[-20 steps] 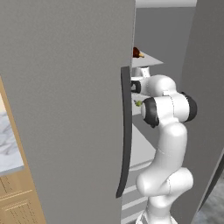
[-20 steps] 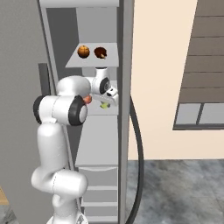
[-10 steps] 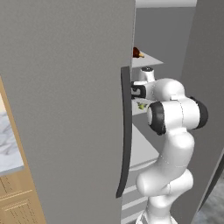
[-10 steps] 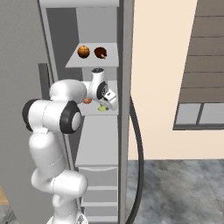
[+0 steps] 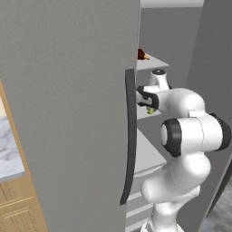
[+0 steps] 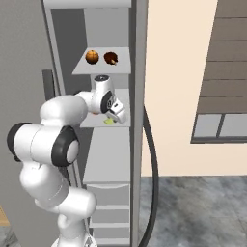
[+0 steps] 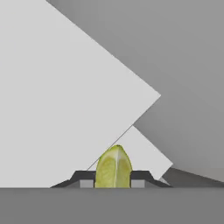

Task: Take the peach and lemon wedge from the second highest rack and move them to the highest rack where the orange and steak are located, to maximize freezer space. Close the freezer door after rearranging.

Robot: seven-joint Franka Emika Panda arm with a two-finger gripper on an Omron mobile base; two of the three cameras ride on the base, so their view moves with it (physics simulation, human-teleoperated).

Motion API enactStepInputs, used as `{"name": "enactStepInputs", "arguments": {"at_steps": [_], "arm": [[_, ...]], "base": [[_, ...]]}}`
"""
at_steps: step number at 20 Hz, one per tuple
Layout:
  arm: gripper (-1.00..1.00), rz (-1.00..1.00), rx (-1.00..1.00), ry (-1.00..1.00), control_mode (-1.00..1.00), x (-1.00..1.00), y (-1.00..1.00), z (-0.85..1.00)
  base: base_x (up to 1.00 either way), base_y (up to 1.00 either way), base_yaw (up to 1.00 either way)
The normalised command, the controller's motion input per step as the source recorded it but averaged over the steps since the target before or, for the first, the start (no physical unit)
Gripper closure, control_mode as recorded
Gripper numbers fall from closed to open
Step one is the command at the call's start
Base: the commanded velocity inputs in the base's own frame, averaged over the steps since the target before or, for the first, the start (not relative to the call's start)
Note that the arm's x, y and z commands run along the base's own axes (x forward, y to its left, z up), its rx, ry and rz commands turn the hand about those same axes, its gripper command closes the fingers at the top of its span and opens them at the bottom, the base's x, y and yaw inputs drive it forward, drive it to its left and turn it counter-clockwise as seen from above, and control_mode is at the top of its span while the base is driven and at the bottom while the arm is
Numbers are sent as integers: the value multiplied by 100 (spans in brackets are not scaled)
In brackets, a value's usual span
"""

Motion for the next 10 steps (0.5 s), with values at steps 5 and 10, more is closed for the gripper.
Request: {"name": "enactStepInputs", "arguments": {"at_steps": [5,10], "arm": [[100,0,0,-4,-100,-43,-1,58],[100,0,0,-11,-100,-30,0,64]], "base": [[0,0,0],[0,0,0]]}}
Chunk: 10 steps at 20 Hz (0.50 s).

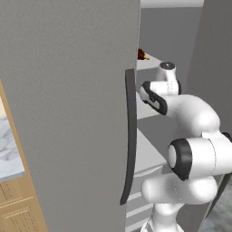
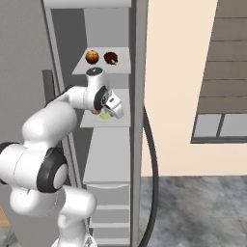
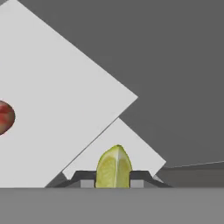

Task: Take the peach and lemon wedge from the second highest rack and move them to the highest rack where the orange and steak are located, to maximize freezer space. Close the freezer door after rearranging.

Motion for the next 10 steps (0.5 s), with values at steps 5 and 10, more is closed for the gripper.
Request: {"name": "enactStepInputs", "arguments": {"at_steps": [5,10], "arm": [[100,0,0,-21,-100,-11,0,58],[100,0,0,-24,-100,-2,0,56]], "base": [[0,0,0],[0,0,0]]}}
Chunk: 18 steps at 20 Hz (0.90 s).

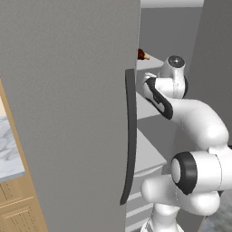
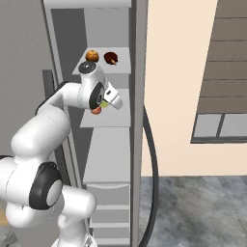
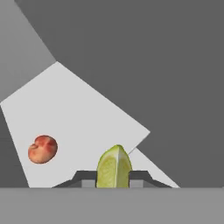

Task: Take the peach and lemon wedge from the second highest rack and move them to the highest rack where the orange and steak are located, to maximize freezer space. Close the freezer door after rearranging.

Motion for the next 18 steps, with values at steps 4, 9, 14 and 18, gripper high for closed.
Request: {"name": "enactStepInputs", "arguments": {"at_steps": [4,9,14,18], "arm": [[100,-1,0,-26,-100,0,0,55],[100,-2,0,-10,-100,8,-2,65],[100,-7,0,0,-100,25,-3,57],[100,-5,0,1,-100,41,0,50]], "base": [[0,0,0],[0,0,0],[0,0,0],[0,0,0]]}}
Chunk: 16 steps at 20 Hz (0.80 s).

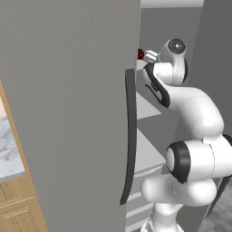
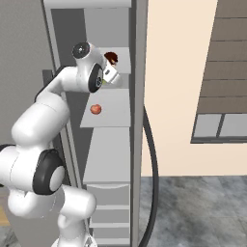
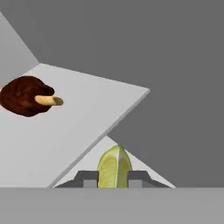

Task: Take the peach and lemon wedge from the second highest rack and move them to the highest rack where the orange and steak are located, to maximize freezer space. Close the freezer door after rearranging.

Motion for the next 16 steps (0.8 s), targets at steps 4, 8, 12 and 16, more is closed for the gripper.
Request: {"name": "enactStepInputs", "arguments": {"at_steps": [4,8,12,16], "arm": [[100,0,2,0,-100,42,0,36],[100,0,5,0,-100,43,-2,12],[100,0,5,0,-100,45,-12,1],[100,0,1,0,-100,46,-3,0]], "base": [[0,0,0],[0,0,0],[0,0,0],[0,0,0]]}}
